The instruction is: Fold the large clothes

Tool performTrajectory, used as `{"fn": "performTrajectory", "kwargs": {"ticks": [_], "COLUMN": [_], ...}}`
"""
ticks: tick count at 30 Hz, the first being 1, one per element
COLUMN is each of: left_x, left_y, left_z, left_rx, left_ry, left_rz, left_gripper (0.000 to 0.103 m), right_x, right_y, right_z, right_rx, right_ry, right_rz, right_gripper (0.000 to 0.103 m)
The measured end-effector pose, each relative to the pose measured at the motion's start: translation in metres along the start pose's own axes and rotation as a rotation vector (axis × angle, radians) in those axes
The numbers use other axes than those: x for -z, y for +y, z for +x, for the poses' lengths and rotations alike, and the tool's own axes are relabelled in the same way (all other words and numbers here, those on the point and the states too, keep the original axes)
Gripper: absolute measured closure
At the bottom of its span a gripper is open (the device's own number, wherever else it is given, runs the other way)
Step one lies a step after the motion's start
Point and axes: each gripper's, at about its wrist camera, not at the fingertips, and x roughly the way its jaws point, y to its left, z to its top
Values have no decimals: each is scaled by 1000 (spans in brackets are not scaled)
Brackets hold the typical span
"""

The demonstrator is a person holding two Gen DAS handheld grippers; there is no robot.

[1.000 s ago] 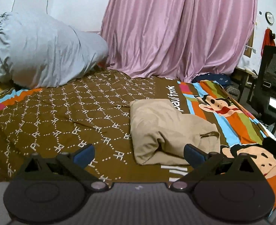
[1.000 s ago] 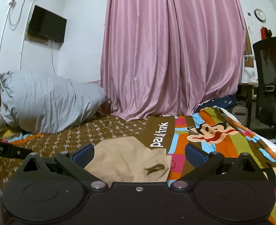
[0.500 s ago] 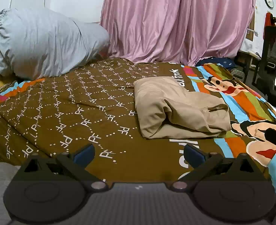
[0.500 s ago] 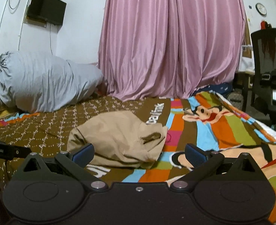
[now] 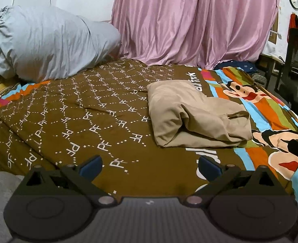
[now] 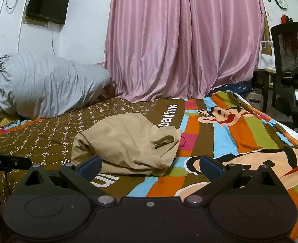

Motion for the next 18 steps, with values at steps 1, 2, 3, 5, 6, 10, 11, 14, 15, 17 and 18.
{"fn": "performTrajectory", "kwargs": {"ticks": [1,2,3,5,6,10,11,14,15,17,18], "left_x": [0,0,0,0,0,0,0,0,0,0,0], "left_y": [0,0,0,0,0,0,0,0,0,0,0], "left_z": [0,0,0,0,0,0,0,0,0,0,0], "left_rx": [0,0,0,0,0,0,0,0,0,0,0], "left_ry": [0,0,1,1,1,1,1,1,1,1,1], "left_rz": [1,1,2,4,4,3,4,4,4,4,5], "left_gripper": [0,0,0,0,0,0,0,0,0,0,0], "right_x": [0,0,0,0,0,0,0,1,1,1,1], "right_y": [0,-1,-1,-2,-2,-2,-2,-2,-2,-2,-2], "right_z": [1,1,1,2,2,2,2,2,2,2,2], "right_rx": [1,2,2,4,5,4,4,5,4,4,5], "right_ry": [2,4,6,8,8,8,8,9,9,9,9], "right_rz": [3,6,10,15,17,17,17,17,17,17,17], "right_gripper": [1,1,1,1,1,1,1,1,1,1,1]}}
